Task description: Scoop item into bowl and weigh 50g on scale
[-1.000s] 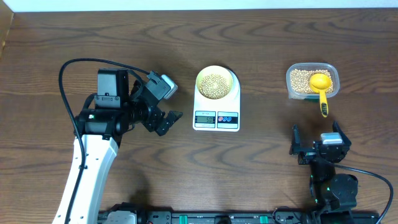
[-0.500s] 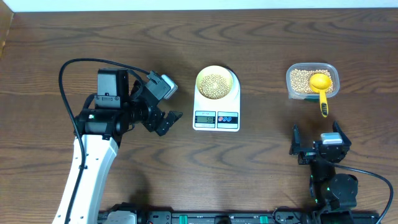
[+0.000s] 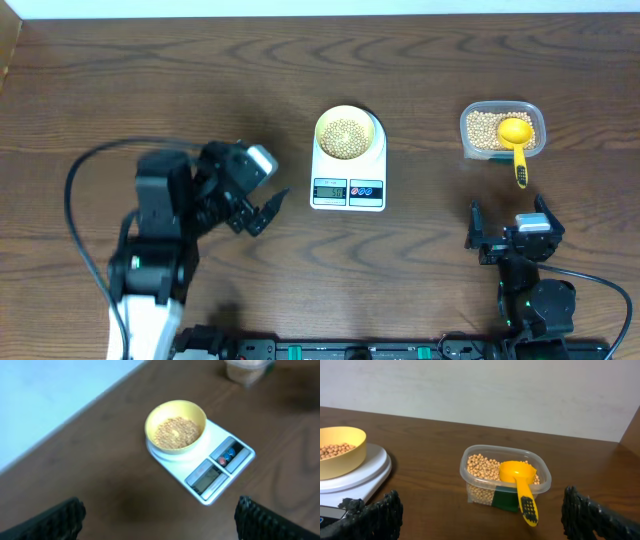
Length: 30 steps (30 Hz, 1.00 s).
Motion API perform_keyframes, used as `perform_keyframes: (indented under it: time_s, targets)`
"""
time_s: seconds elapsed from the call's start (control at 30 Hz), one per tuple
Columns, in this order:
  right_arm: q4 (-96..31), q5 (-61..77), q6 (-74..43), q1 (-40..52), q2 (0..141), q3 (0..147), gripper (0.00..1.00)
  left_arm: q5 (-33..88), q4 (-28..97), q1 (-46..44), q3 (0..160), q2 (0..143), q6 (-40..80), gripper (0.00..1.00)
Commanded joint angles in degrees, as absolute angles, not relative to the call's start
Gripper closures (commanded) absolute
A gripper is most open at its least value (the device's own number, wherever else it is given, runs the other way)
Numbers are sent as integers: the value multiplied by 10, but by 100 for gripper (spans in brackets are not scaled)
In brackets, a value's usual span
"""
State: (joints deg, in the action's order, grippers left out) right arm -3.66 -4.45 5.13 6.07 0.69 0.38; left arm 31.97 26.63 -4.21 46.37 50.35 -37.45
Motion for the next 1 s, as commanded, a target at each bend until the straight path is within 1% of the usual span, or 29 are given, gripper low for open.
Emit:
perform_keyframes:
  time_s: [0.0, 0.07, 0.27, 0.37, 0.6, 0.83, 0.97]
  targets:
    - [-39, -41, 58, 58, 3, 3, 1, 303, 211, -39, 390, 432, -347, 2]
    - [-39, -41, 58, 58, 3, 3, 1, 292, 170, -39, 355, 397, -310, 3]
    - [-39, -41, 59, 58, 3, 3, 1, 178, 54, -39, 240, 268, -139, 2]
    - [-39, -41, 58, 58, 3, 3, 1, 130, 24, -39, 193, 209, -97, 2]
    - [-39, -41, 58, 58, 3, 3, 1, 99, 12, -37, 117, 94, -87, 2]
    - [-39, -41, 59, 58, 3, 3, 1, 98, 12, 10, 57, 0, -45, 3]
    - [-39, -41, 58, 58, 3, 3, 1, 98, 13, 24, 47, 1, -42, 2]
